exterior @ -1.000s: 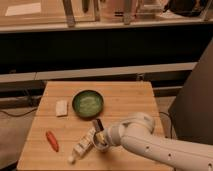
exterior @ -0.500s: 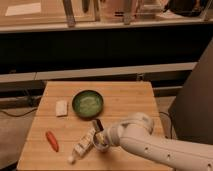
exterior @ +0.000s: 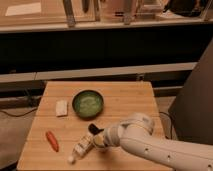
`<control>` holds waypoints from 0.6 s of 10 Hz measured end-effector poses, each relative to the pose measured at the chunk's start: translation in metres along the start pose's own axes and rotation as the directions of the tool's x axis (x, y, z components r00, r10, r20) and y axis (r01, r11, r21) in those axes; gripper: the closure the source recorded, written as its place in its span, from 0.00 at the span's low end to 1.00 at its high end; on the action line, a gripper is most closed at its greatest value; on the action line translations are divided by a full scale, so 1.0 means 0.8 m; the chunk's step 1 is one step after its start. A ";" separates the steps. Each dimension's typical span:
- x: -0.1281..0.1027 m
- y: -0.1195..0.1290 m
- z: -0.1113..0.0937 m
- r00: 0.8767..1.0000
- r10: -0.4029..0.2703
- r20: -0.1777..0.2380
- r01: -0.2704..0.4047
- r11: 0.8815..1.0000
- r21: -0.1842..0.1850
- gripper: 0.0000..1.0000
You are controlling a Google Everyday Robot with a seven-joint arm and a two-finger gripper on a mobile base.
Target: Place the eraser in the ceramic cup
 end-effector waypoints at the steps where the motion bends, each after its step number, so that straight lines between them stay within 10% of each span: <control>1: 0.000 0.000 0.000 1.000 0.000 0.000 0.000 1.000 -0.002 0.20; 6: 0.001 -0.001 -0.002 1.000 0.006 0.010 -0.007 1.000 0.008 0.20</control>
